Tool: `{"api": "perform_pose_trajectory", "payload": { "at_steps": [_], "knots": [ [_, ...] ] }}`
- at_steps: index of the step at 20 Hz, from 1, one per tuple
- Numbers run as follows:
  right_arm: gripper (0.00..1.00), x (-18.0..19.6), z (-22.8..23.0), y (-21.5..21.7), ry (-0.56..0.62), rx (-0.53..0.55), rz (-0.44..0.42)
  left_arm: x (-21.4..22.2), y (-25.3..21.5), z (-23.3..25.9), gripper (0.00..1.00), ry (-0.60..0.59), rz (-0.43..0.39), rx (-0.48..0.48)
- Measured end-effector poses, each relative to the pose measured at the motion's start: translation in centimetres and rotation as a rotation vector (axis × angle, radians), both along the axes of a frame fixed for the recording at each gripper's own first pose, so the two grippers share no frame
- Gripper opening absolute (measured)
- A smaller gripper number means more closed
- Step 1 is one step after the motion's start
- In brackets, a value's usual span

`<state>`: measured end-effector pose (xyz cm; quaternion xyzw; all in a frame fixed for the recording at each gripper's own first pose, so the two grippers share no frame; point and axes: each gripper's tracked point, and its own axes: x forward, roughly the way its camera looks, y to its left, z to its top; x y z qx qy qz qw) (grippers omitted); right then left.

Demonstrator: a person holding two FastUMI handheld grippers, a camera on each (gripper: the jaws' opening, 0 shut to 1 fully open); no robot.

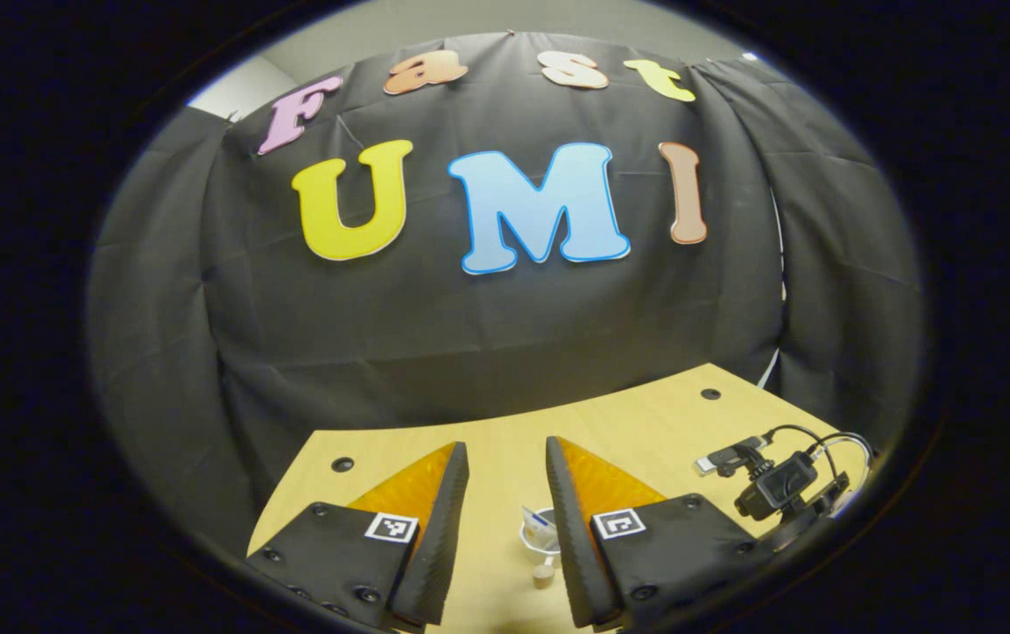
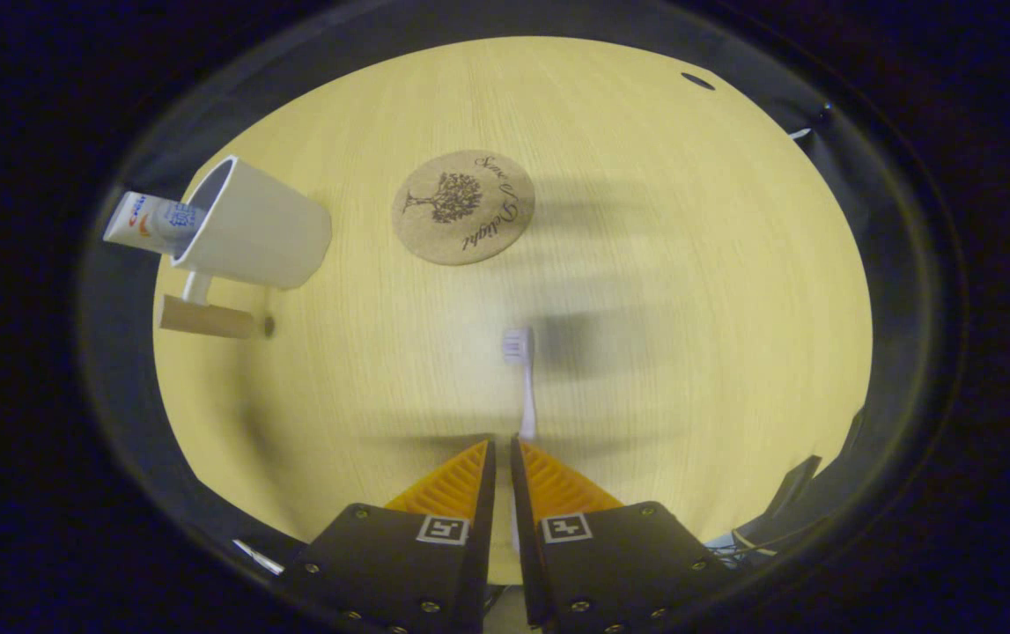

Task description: Put the toothbrush and toothpaste on the desktop into the cup, then pick up the cup and place it on the coaster on the desktop.

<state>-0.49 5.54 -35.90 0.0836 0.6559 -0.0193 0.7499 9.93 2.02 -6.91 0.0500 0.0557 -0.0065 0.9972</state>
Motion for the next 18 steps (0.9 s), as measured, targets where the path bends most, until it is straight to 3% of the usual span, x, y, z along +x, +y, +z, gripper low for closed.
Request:
{"api": "perform_pose_trajectory", "payload": {
  "at_steps": [9,10,11,18],
  "knots": [
    [0.22,0.1,-0.6,-0.1,0.04,0.012,-0.011,-1.7,3.9,-1.0,0.58,0.031,0.076,-0.036],
    [0.35,0.0,-0.7,-0.3,0.047,-0.001,-0.004,-1.7,4.0,-1.1,0.58,0.036,0.084,-0.039],
    [0.36,0.1,-0.7,-0.3,0.041,0.0,0.0,-1.5,4.5,-1.2,0.58,0.038,0.091,-0.041],
    [0.37,0.5,0.9,-2.8,-0.006,-0.03,-0.073,-1.9,5.4,-1.9,0.58,0.051,0.12,-0.057]
  ]
}}
